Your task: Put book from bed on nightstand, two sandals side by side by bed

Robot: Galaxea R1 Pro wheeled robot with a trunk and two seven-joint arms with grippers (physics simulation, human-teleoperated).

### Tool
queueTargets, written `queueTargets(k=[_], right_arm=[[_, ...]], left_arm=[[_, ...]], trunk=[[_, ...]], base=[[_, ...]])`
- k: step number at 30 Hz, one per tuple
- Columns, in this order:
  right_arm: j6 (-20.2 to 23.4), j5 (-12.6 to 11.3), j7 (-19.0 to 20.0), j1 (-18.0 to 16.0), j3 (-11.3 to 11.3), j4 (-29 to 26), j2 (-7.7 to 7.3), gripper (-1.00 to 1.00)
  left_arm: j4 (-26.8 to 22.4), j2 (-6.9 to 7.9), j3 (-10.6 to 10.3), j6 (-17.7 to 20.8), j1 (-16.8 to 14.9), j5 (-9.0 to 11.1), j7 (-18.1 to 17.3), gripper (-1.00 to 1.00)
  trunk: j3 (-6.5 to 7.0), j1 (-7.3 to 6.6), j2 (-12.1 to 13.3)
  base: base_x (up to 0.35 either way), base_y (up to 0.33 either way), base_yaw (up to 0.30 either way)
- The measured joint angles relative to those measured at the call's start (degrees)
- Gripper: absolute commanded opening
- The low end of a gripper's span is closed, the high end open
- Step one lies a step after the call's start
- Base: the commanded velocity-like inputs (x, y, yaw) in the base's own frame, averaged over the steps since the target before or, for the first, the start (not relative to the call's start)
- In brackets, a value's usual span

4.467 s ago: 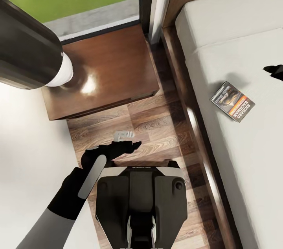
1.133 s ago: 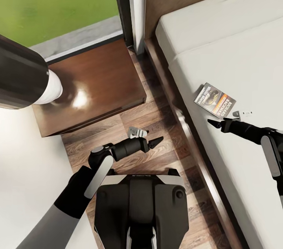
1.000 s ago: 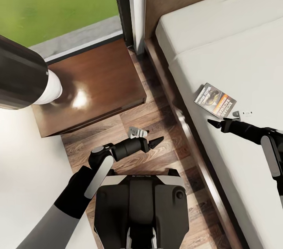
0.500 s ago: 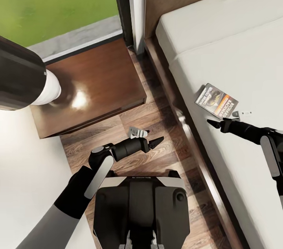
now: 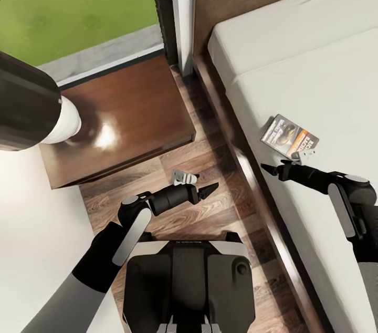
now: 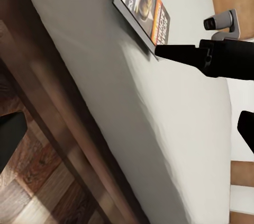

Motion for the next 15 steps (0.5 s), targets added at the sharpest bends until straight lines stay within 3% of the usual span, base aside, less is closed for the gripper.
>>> queueTargets(k=[9, 15], right_arm=[[-0.2, 0.0, 0.0, 0.0, 0.0, 0.0, 0.10, 1.00], [-0.2, 0.0, 0.0, 0.0, 0.0, 0.0, 0.10, 1.00]], left_arm=[[0.0, 0.01, 0.0, 0.0, 0.0, 0.0, 0.0, 1.00], [0.0, 0.01, 0.0, 0.0, 0.1, 0.0, 0.0, 1.00]], trunk=[[-0.77, 1.98, -3.6], [-0.21, 1.98, -3.6]], base=[[0.000, 0.000, 0.000], [0.000, 0.000, 0.000]])
